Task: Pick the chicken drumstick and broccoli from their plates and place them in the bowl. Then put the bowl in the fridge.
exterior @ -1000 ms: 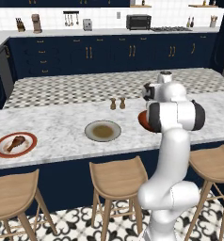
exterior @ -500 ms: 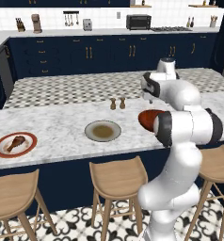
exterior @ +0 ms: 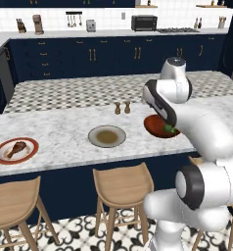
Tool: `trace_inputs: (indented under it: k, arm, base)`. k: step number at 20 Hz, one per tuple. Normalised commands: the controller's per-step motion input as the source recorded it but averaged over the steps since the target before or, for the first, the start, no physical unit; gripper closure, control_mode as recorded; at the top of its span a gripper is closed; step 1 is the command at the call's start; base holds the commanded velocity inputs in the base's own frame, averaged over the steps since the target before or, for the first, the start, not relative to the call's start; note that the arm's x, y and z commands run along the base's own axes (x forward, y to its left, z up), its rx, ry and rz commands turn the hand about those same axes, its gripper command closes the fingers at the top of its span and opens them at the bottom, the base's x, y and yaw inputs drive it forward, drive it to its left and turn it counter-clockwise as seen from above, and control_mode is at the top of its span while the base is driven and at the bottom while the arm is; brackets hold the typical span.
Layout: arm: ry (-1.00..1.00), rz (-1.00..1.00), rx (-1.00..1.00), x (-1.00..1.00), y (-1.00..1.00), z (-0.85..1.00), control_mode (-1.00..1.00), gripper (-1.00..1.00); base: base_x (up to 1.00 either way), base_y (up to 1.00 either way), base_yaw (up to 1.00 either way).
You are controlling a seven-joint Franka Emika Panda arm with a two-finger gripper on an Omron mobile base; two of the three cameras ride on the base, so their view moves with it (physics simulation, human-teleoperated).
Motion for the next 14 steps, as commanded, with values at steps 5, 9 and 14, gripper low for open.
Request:
trace_inputs:
  k: [5, 9, 14]
  arm:
    - [-0.03, 0.06, 0.0, -1.0, 0.38, 0.56, -1.0, -1.0]
    - [0.1, 0.1, 0.0, -0.86, 0.2, 0.06, -1.0, -1.0]
    - [0.3, 0.02, 0.0, -0.29, 0.0, -0.02, -1.0, -1.0]
  base:
    - [0.0, 0.0, 0.0]
    - [0.0, 0.0, 0.0]
    - [0.0, 0.0, 0.0]
